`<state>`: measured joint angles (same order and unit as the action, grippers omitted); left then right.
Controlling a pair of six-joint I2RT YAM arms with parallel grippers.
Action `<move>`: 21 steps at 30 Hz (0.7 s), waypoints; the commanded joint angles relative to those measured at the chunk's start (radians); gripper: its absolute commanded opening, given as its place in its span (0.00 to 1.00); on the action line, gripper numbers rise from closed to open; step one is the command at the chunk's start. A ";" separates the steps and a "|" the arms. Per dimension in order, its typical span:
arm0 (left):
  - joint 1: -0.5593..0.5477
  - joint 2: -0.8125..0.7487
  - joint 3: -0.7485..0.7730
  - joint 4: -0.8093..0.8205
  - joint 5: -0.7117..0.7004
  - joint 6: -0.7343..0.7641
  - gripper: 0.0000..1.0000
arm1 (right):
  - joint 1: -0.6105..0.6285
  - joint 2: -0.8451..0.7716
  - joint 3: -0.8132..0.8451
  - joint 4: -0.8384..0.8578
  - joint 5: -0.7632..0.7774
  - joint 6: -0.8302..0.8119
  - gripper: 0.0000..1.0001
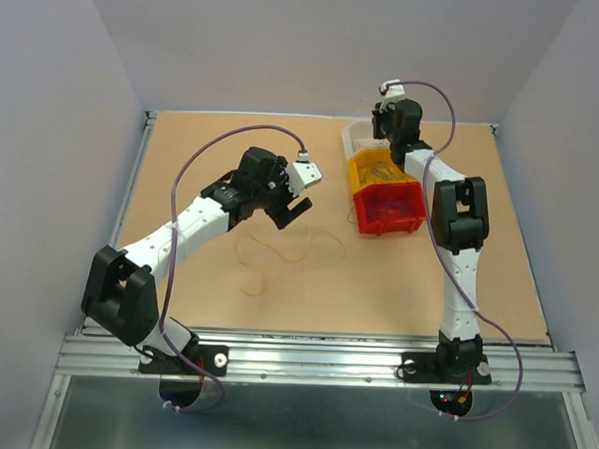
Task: Untangle the cables
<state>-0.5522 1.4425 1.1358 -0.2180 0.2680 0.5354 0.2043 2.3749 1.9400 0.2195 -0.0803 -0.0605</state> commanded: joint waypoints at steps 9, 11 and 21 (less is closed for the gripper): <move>-0.003 -0.004 -0.010 -0.009 -0.042 -0.009 0.91 | -0.046 -0.010 -0.104 0.067 -0.104 -0.257 0.01; -0.005 -0.004 -0.015 -0.011 -0.042 -0.009 0.91 | -0.046 -0.008 -0.107 0.066 -0.085 -0.242 0.11; -0.003 -0.022 -0.027 -0.050 -0.084 -0.021 0.91 | -0.046 -0.132 -0.162 0.072 -0.095 -0.191 0.56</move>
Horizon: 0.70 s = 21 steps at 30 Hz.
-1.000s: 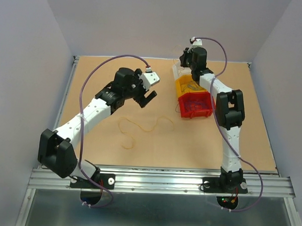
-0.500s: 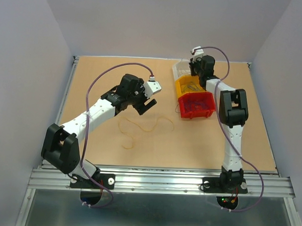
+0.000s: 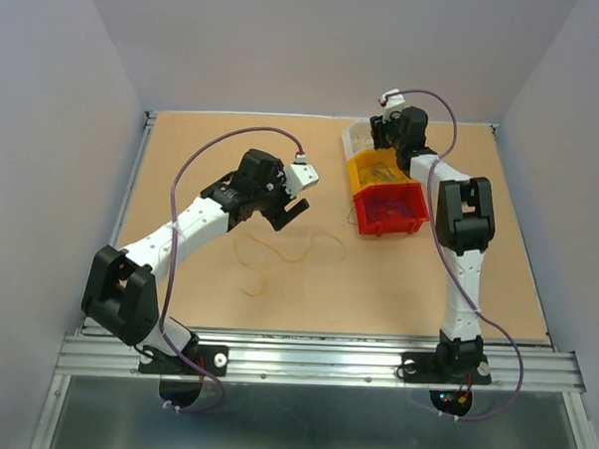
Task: Untangle the cables
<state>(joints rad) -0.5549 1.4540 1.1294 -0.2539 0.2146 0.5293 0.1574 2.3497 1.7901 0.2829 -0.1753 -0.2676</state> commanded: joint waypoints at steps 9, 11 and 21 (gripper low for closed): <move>-0.002 -0.067 -0.043 -0.062 -0.098 -0.016 0.93 | 0.002 -0.329 -0.191 0.013 0.003 0.085 0.85; 0.000 -0.075 -0.063 -0.102 -0.090 0.004 0.96 | 0.004 -0.371 -0.253 0.015 -0.010 0.140 0.89; -0.005 -0.153 -0.183 -0.275 0.006 0.288 0.99 | 0.040 -0.636 -0.535 0.041 -0.131 0.293 0.97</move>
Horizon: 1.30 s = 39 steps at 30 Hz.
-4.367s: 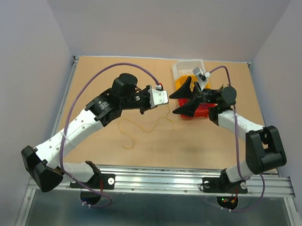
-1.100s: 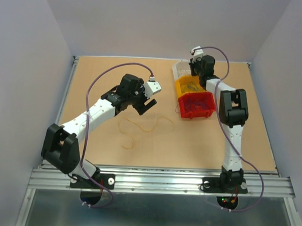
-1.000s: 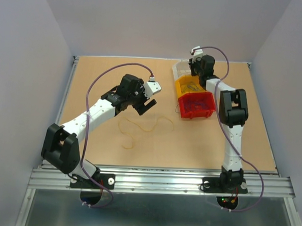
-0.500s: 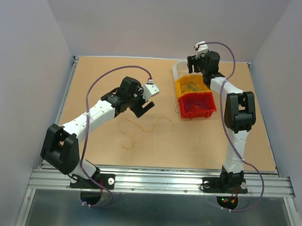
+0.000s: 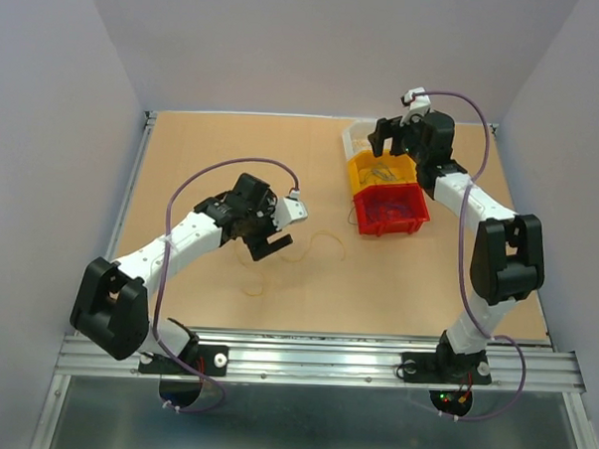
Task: Untangle the cables
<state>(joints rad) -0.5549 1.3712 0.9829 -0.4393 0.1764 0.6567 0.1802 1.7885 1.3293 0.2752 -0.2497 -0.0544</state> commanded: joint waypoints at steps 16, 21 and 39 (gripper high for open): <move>-0.003 -0.187 -0.210 -0.125 0.029 0.532 0.92 | 0.022 -0.095 -0.113 0.113 -0.135 0.137 0.97; -0.004 -0.037 -0.161 -0.092 0.037 0.503 0.88 | 0.022 -0.124 -0.137 0.130 -0.151 0.146 0.97; -0.002 0.149 -0.001 0.070 0.066 0.394 0.00 | 0.022 -0.190 -0.210 0.144 -0.257 0.168 0.94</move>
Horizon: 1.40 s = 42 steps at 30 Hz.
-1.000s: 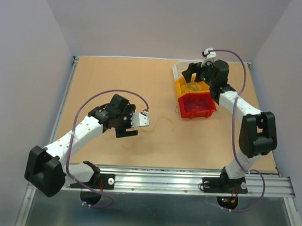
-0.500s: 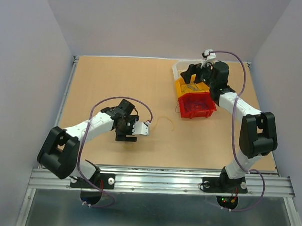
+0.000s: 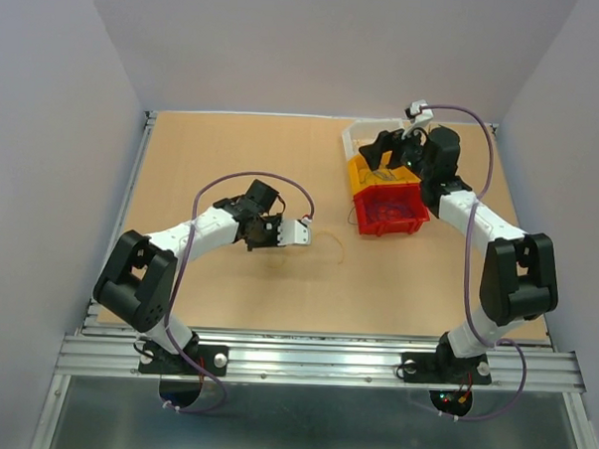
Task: Untangle the cables
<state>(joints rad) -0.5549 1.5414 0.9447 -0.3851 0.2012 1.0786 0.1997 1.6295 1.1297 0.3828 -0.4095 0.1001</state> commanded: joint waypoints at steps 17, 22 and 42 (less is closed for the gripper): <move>0.006 -0.030 0.051 0.164 0.055 -0.253 0.00 | 0.257 -0.002 -0.160 -0.220 -0.302 -0.180 0.87; 0.015 0.014 0.055 0.218 0.014 -0.344 0.00 | 0.342 -0.046 -0.255 -0.220 -0.241 -0.295 0.90; 0.139 0.253 0.255 0.012 0.263 -0.404 0.00 | 0.469 0.050 -0.360 0.148 0.015 -0.284 0.88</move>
<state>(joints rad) -0.4248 1.7603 1.1522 -0.2981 0.3782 0.6743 0.6262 1.7092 0.7956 0.3767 -0.4515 -0.1612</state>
